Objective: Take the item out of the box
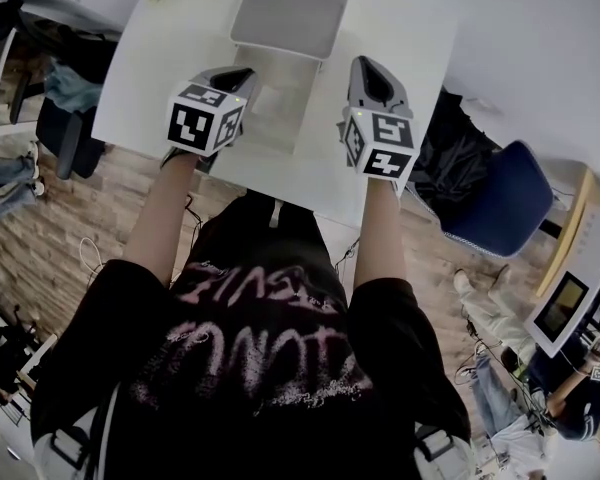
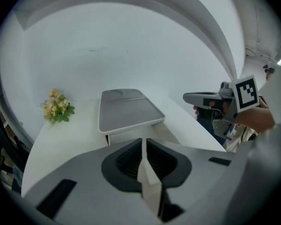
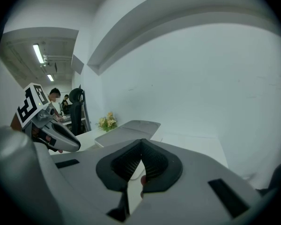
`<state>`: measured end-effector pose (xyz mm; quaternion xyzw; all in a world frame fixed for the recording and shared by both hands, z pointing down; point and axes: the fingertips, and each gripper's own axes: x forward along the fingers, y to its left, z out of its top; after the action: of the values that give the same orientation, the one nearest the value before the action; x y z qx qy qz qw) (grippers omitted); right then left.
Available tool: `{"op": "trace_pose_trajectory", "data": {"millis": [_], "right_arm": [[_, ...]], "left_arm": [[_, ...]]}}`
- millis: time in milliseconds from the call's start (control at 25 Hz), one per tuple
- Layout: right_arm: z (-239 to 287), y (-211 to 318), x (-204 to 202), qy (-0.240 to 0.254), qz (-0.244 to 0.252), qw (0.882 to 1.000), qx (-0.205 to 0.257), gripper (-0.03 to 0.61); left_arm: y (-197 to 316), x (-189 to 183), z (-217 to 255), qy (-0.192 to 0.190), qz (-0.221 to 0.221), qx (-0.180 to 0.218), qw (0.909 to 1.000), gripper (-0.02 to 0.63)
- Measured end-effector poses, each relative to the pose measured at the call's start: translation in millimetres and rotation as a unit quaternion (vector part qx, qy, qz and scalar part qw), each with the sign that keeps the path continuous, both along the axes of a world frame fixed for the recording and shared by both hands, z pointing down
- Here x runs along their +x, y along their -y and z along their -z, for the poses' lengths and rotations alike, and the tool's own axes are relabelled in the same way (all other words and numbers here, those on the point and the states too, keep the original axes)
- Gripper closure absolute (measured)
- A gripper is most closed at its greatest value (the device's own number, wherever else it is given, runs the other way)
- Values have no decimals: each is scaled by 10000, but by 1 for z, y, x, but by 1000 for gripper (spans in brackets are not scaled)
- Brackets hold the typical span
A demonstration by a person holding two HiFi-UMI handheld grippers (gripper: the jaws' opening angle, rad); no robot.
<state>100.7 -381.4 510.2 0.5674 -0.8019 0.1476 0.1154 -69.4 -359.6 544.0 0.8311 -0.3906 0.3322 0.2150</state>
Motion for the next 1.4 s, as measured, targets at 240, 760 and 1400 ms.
{"op": "trace_pose_trajectory", "data": {"millis": [240,760,1400], "right_arm": [[-3,-2,5,-14,-36,10000,-35,569],[-5,1,17,52,-127,9999,-41,569],[-1,5,35,195,-271,9994,-32,569]], "left_arm": [[-18,13,-25,240,-207,-593,9977,502],[-39,17,-73,734,-138,-1725,9822,390],[-41,24,-89,978,-179,-1992,9749,400]]}}
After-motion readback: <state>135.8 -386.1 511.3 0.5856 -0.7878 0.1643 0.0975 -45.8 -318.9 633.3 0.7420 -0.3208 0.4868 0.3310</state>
